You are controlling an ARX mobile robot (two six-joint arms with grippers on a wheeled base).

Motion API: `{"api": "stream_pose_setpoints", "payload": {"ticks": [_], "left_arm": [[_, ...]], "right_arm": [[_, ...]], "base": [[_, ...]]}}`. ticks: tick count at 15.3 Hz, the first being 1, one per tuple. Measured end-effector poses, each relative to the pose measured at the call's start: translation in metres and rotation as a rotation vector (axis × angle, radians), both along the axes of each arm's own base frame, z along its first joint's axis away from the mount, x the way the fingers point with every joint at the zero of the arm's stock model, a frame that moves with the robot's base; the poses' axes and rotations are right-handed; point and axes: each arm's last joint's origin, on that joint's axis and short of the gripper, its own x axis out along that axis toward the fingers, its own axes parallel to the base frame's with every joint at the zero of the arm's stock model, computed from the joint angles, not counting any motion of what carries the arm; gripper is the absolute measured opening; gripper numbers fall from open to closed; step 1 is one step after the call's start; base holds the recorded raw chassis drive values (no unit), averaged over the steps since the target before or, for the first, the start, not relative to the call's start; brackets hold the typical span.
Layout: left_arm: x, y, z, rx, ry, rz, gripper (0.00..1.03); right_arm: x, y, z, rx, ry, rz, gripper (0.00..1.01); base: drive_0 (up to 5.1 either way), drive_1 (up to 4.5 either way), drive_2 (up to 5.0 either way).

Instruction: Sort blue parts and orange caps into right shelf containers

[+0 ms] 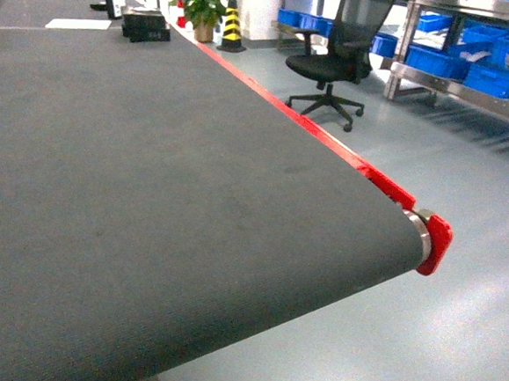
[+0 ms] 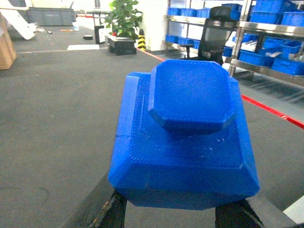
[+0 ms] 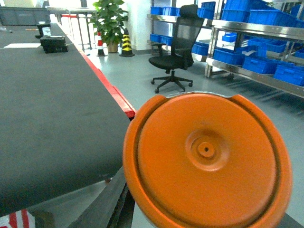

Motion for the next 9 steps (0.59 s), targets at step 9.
{"api": "stream_pose_setpoints", "payload": {"ticks": [9], "left_arm": [[0.0000,0.0000,0.0000,0.000,0.000,0.000,0.42]], "right_arm": [[0.0000,0.0000,0.0000,0.000,0.000,0.000,0.44]], "base": [[-1.6,-1.59,-1.6]]}}
